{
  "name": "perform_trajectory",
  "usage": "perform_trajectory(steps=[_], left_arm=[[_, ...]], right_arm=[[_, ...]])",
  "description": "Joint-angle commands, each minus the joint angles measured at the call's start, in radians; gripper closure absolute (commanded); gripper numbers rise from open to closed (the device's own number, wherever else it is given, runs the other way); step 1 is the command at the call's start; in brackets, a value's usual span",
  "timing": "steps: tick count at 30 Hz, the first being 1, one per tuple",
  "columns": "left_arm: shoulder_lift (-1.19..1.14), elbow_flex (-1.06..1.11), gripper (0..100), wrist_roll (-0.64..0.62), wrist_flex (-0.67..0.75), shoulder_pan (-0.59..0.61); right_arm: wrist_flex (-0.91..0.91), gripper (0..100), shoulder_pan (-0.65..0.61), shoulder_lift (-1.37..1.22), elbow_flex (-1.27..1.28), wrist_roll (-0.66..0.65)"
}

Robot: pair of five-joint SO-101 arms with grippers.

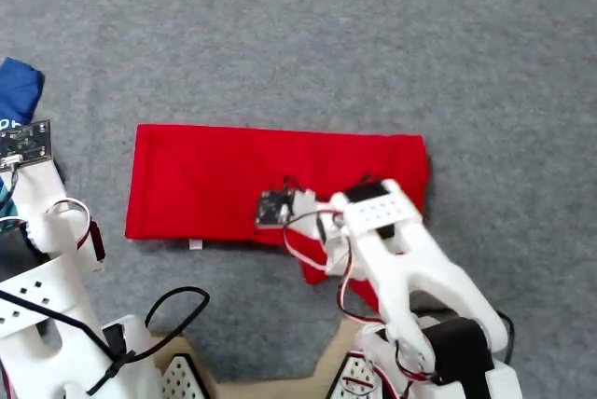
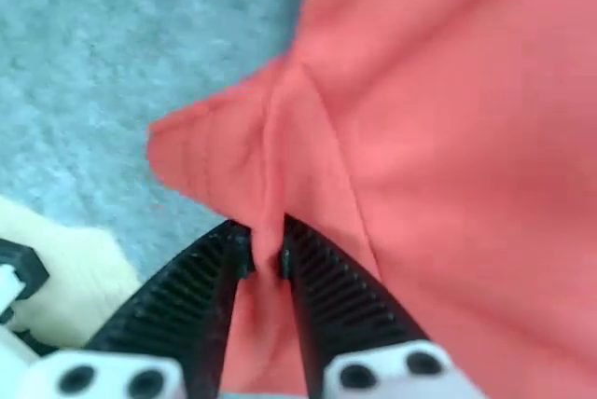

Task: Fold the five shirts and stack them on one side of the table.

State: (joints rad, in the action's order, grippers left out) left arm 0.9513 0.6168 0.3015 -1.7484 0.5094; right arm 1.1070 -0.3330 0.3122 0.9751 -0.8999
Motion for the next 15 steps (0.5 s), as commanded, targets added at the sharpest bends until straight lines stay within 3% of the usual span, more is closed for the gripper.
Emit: perform_trajectory(steps=[1,15], left_arm=[[0.012,-0.012,98,0.000,-0.011,0.012],[0.012,-0.012,98,0.000,-0.011,0.011]], right_arm=[[0.083,98.4,0.038,-0.005,-0.145,-0.008],[0.204,98.4,0.038,-0.133,-0.516,-0.091]])
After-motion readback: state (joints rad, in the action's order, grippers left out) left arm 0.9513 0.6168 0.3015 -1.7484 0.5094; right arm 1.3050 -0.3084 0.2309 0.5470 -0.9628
